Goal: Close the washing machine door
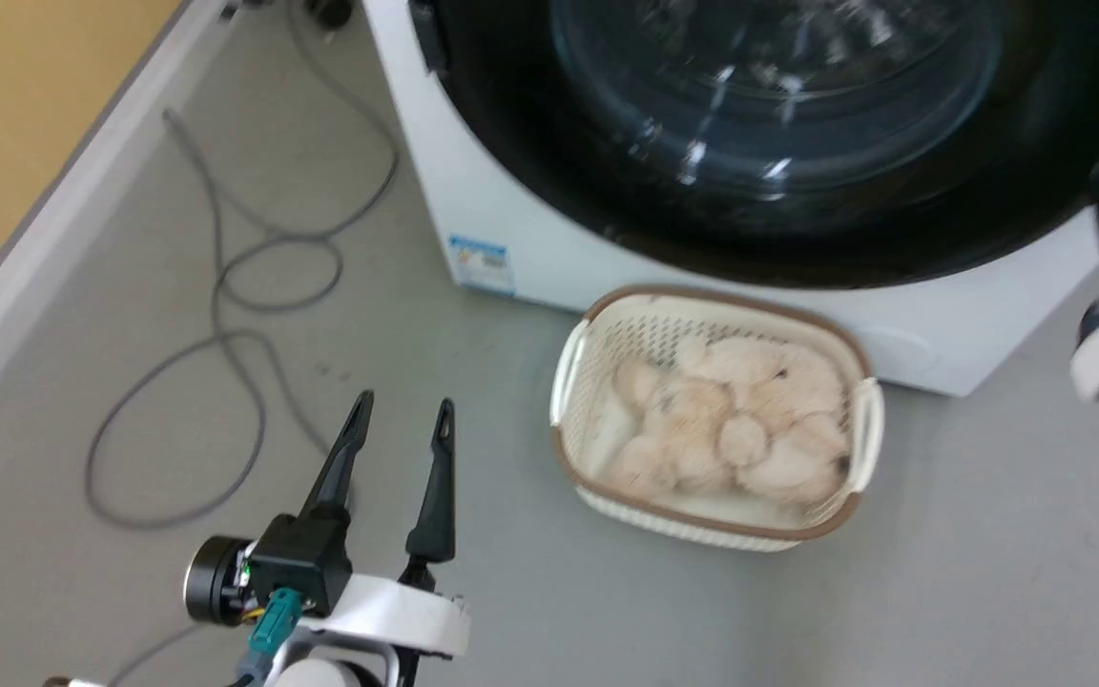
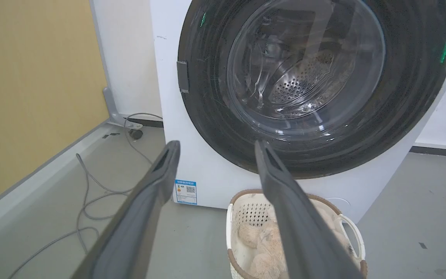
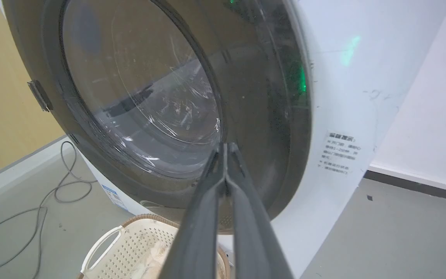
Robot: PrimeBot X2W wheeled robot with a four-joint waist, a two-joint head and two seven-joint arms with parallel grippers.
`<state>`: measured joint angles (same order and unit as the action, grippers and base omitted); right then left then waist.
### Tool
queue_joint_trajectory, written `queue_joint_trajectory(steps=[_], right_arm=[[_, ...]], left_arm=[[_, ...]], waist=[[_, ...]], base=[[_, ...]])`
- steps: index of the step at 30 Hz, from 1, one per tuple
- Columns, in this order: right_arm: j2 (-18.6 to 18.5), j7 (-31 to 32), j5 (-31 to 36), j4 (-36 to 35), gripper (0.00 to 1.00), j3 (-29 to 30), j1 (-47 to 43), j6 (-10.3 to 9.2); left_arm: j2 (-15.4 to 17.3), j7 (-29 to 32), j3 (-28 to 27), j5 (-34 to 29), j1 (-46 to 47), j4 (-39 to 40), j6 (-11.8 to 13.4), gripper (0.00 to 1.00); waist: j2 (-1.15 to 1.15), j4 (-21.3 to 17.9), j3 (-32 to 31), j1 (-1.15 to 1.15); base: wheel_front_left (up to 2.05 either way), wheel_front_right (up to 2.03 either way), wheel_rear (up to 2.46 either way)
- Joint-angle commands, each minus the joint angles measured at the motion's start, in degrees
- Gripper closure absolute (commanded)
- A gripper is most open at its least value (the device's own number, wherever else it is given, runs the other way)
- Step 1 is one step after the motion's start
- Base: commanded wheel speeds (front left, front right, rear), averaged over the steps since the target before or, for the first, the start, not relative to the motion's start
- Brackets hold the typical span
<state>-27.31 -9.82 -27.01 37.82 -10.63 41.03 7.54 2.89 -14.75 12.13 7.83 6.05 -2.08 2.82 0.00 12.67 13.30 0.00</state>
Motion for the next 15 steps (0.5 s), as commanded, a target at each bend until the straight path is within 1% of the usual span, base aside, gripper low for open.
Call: queue_joint_trajectory(steps=[1,5,7,11,15], right_arm=[[0.35,-0.91,-0.53,-1.36,1.0,-0.4,-2.75,-0.05],[1.4,-3.0,-0.04,-6.13,1.0,0.3,-9.56,-0.05],[2.27,-3.73,0.96,-9.04,1.0,1.76,-13.12,-0.05],[5.57,-4.43,3.61,-15.26,1.0,5.86,-21.01,-0.05],[10.34,-4.64,7.02,-22.05,1.0,10.54,-29.35,-0.05]], left_arm=[[-0.01,-0.25,-0.49,0.32,-1.04,-0.41,-0.24,0.0],[-0.01,-0.25,-1.86,0.32,-2.28,-1.11,-0.45,0.0],[-0.01,-0.25,-2.49,0.2,-2.94,-1.35,-0.65,0.0],[-0.01,-0.25,-3.64,0.01,-4.13,-2.05,-1.19,0.0],[-0.01,-0.25,-4.51,0.0,-5.2,-2.59,-1.49,0.0]], waist=[[0.0,-3.0,-3.37,0.0],[0.0,-5.51,-6.17,0.0],[0.0,-6.62,-7.25,0.0],[0.0,-8.51,-9.12,0.0],[0.0,-10.15,-10.53,0.0]], base=[[0.0,0.0,0.0],[0.0,0.0,0.0],[0.0,0.0,0.0],[0.0,0.0,0.0],[0.0,0.0,0.0]])
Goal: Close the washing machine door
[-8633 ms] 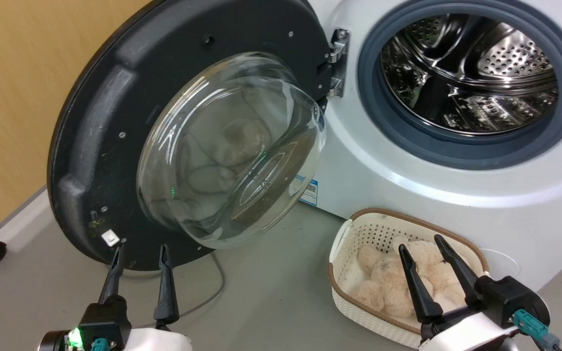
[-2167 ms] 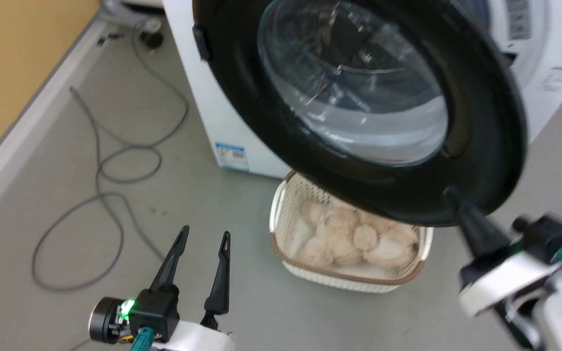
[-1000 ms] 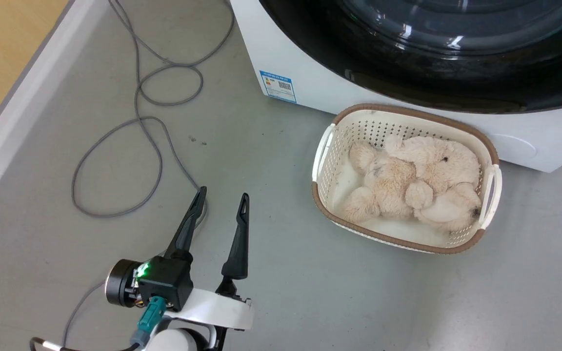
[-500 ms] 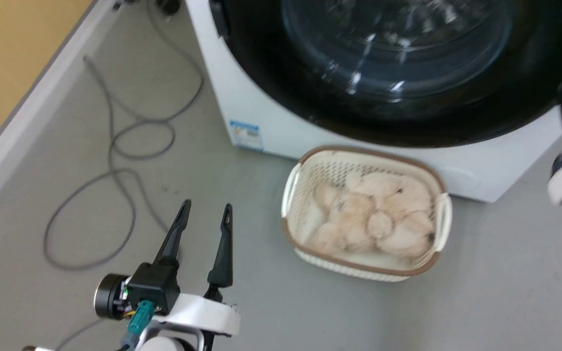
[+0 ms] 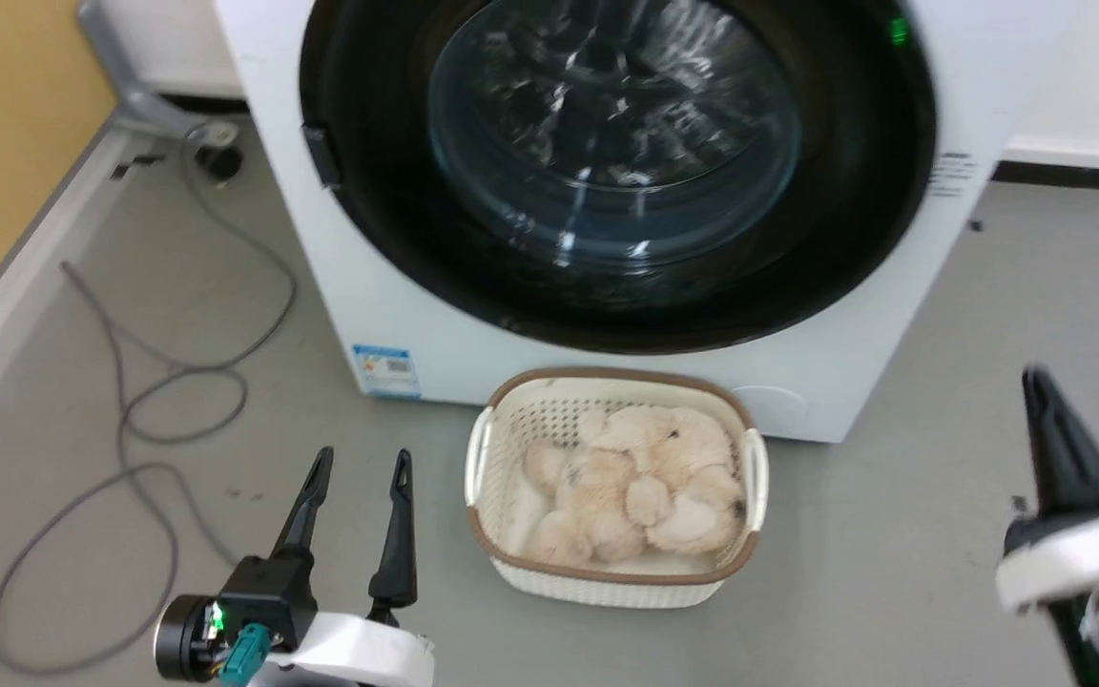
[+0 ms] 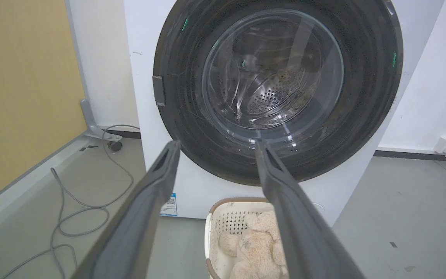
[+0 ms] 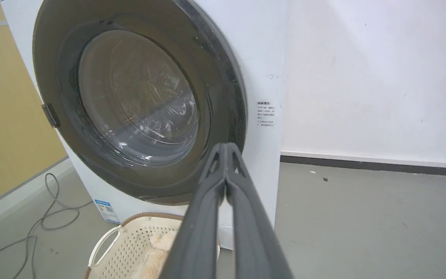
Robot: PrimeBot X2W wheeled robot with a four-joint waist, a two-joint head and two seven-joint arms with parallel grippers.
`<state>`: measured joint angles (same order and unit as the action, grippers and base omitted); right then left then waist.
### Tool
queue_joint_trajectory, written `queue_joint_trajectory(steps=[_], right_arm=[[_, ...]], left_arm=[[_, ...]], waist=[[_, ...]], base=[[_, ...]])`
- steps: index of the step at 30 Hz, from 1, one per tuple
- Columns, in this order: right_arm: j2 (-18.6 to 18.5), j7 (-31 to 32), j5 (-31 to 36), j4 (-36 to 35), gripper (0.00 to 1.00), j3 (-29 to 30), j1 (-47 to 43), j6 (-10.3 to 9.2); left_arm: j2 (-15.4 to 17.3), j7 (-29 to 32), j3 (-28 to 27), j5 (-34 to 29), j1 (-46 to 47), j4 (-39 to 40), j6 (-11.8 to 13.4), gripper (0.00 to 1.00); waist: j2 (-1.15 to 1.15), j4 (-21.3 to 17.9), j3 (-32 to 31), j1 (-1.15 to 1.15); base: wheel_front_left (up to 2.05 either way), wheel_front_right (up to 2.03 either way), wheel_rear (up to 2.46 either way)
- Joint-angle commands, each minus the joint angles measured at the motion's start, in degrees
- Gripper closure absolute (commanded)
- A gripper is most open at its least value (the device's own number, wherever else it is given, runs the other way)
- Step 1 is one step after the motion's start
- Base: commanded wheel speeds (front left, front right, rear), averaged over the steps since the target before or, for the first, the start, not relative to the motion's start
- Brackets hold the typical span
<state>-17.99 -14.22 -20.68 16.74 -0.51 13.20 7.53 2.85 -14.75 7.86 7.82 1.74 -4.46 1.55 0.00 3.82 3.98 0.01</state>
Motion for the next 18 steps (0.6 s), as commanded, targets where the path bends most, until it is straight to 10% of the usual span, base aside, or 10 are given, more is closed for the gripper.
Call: queue_joint_trajectory(steps=[1,10,11,12,18], right_arm=[[2.33,-0.15,1.58,-2.64,1.0,1.52,-3.45,-0.04],[11.39,1.41,7.84,-11.79,1.0,6.13,-15.72,-0.04],[11.74,1.49,8.37,-12.26,0.74,6.21,-16.61,-0.04],[12.05,1.49,8.9,-12.75,0.08,6.32,-17.39,-0.04],[13.41,1.38,11.33,-14.59,0.0,6.98,-20.51,-0.04]], left_arm=[[0.03,-0.25,-0.3,0.01,-1.16,-0.37,-0.36,0.0],[0.03,-0.25,0.28,-0.65,-3.13,-2.1,-1.39,0.0],[0.03,-0.25,0.35,-0.66,-3.34,-2.16,-1.4,0.0],[0.03,-0.25,0.42,-0.69,-3.56,-2.21,-1.41,0.0],[0.03,-0.25,0.74,-0.93,-4.43,-1.91,-1.12,0.0]], waist=[[0.0,-1.62,-1.48,-0.01],[0.0,-2.93,-3.4,-0.01],[0.0,-2.96,-3.59,-0.01],[0.0,-2.97,-3.74,-0.01],[0.0,-2.87,-4.24,-0.01]], base=[[0.0,0.0,0.0],[0.0,0.0,0.0],[0.0,0.0,0.0],[0.0,0.0,0.0],[0.0,0.0,0.0]])
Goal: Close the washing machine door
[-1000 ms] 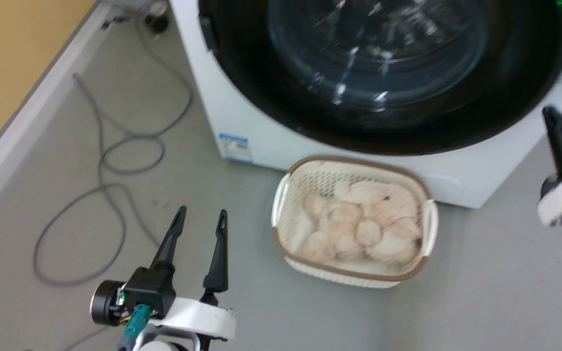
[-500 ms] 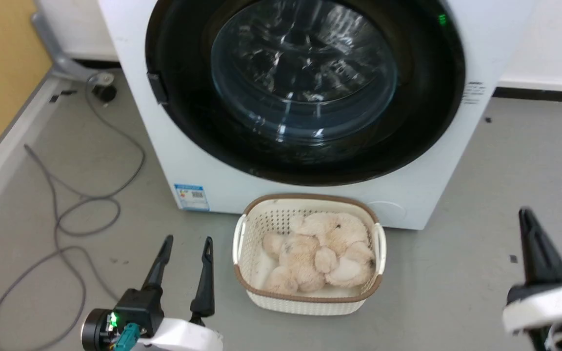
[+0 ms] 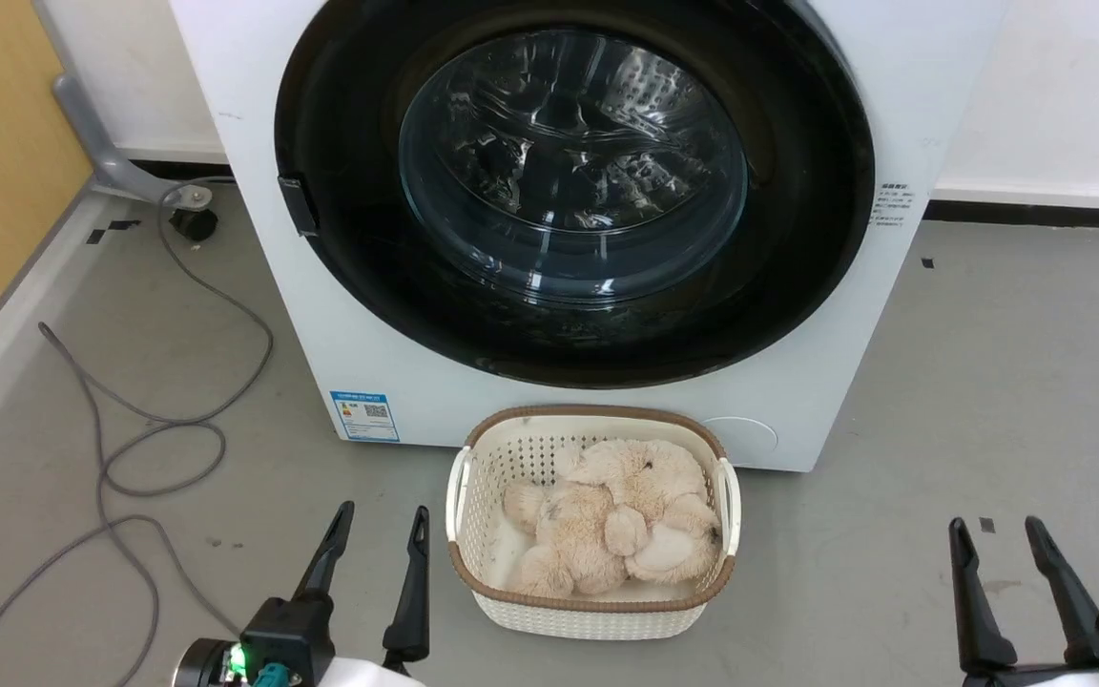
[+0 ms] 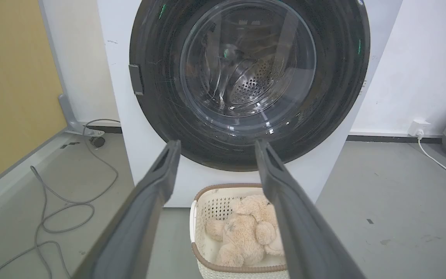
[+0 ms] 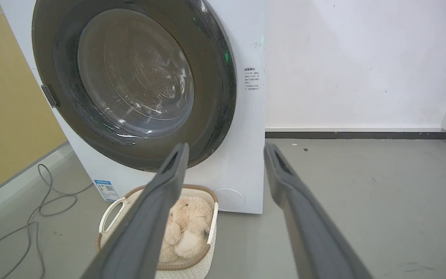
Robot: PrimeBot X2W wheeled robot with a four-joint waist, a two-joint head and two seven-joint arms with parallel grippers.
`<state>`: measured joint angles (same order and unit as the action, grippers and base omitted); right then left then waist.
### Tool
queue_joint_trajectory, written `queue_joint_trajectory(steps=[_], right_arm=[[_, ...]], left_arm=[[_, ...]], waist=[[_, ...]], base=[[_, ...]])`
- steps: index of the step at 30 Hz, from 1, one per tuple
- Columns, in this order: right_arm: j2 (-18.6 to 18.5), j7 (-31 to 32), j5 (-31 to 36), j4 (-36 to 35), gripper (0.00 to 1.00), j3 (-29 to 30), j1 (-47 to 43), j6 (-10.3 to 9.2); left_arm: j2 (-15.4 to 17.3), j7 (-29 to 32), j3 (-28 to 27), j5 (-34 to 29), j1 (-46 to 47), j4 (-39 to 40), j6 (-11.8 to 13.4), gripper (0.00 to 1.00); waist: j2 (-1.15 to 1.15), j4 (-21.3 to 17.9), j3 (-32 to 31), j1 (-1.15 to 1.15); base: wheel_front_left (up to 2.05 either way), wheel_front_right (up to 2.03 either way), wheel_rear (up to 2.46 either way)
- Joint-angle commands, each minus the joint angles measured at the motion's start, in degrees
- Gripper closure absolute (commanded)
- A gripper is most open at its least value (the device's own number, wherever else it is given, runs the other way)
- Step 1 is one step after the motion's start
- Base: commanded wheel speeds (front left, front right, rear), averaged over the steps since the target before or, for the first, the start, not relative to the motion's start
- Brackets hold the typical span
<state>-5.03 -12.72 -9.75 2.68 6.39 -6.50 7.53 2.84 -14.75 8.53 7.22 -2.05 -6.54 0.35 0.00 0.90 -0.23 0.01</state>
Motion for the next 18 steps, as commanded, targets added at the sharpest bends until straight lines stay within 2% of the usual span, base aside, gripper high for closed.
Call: queue_joint_trajectory(steps=[1,12,13,18], right_arm=[[0.57,-0.1,0.53,-0.64,0.0,0.1,-1.03,-0.04],[1.15,0.47,0.49,-1.6,0.0,0.19,-1.44,-0.04],[0.87,0.46,0.65,-1.22,1.0,0.16,-0.59,0.0],[0.88,0.62,0.73,-1.23,1.0,0.14,-0.49,0.0]], left_arm=[[0.04,-0.25,0.15,-0.53,-0.7,0.23,0.14,0.0],[0.04,-0.25,-0.13,0.06,-0.69,0.38,0.39,0.0],[-0.01,0.11,-0.05,0.51,-0.24,0.25,0.45,1.0],[-0.01,0.25,-0.1,0.44,-0.22,0.31,0.46,1.0]], waist=[[0.0,0.09,-0.08,-0.01],[0.0,0.43,-0.12,-0.01],[0.0,0.43,-0.12,-0.01],[0.0,0.42,-0.12,-0.01]], base=[[0.0,0.0,0.0],[0.0,0.0,0.0],[0.0,0.0,0.0],[0.0,0.0,0.0]])
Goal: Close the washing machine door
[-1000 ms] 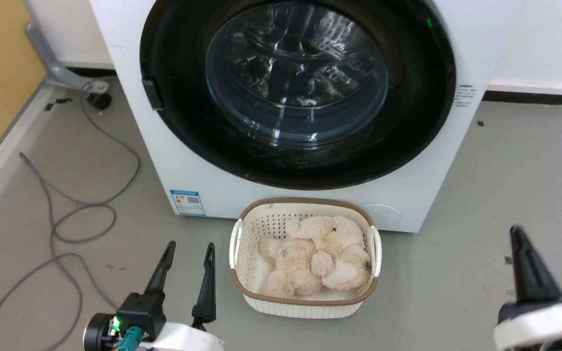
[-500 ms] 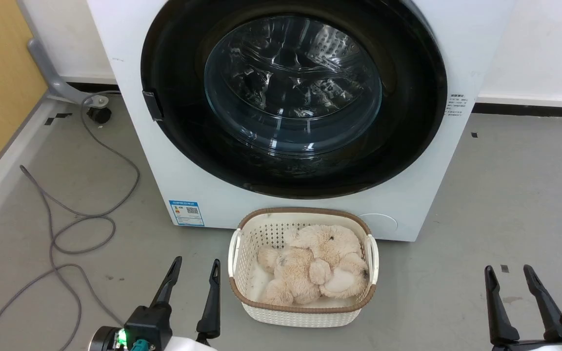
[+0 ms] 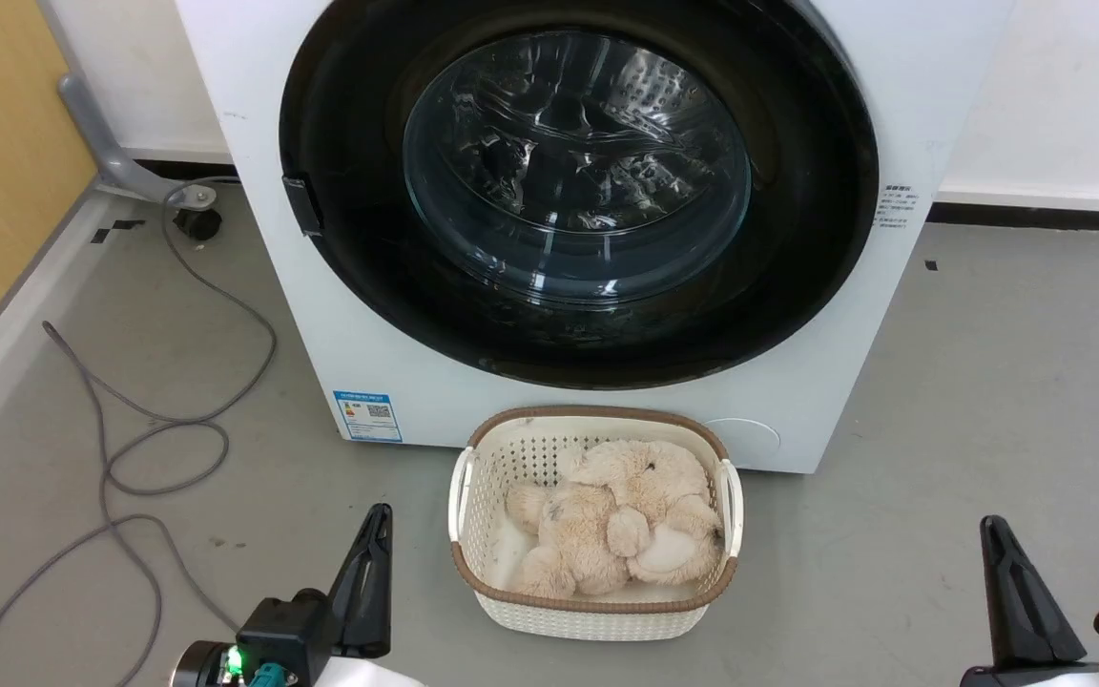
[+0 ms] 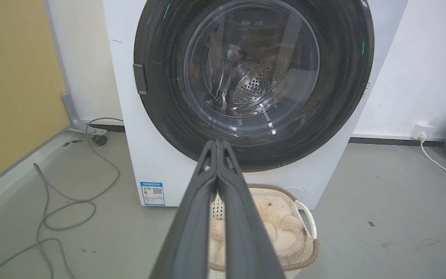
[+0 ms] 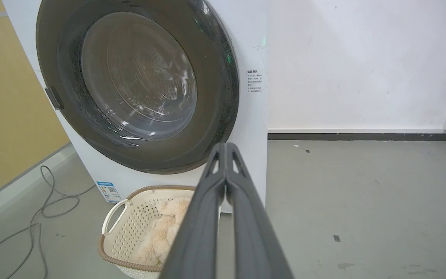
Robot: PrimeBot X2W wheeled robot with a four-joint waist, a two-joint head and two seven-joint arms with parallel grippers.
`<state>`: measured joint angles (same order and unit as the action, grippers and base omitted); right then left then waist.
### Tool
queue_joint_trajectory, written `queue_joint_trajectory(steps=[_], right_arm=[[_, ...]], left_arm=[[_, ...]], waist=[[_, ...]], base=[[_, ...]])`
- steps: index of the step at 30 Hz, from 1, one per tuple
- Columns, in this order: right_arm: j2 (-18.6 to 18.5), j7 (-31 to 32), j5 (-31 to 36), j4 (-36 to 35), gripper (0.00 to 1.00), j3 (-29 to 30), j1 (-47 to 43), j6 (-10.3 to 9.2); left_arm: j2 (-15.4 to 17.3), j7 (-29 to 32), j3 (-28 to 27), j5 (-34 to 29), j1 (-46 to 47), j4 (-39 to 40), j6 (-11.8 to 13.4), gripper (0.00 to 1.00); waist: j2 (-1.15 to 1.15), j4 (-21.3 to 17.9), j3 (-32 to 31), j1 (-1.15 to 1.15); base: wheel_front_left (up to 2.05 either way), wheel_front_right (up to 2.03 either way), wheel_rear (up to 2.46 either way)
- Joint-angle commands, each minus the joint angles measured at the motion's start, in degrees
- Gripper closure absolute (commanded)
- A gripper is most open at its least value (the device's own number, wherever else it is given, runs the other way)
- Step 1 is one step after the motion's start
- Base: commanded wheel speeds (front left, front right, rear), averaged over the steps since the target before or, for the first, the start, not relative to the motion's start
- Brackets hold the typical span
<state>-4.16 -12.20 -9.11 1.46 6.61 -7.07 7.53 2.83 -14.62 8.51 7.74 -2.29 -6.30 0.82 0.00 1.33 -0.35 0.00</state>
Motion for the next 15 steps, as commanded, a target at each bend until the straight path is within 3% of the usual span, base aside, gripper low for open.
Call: queue_joint_trajectory(steps=[1,15], right_arm=[[0.02,0.2,0.17,-0.03,1.0,-0.13,0.13,0.0],[0.17,1.57,1.18,-0.19,1.0,-0.87,0.92,-0.01]], left_arm=[[0.0,0.23,-0.14,-0.14,0.04,0.11,-0.01,1.0],[0.01,1.87,-1.1,-1.01,0.29,0.82,-0.11,1.0]], waist=[[0.0,-0.02,0.0,0.0],[0.0,-0.17,0.04,0.0]], base=[[0.0,0.0,0.0],[0.0,0.0,0.0]])
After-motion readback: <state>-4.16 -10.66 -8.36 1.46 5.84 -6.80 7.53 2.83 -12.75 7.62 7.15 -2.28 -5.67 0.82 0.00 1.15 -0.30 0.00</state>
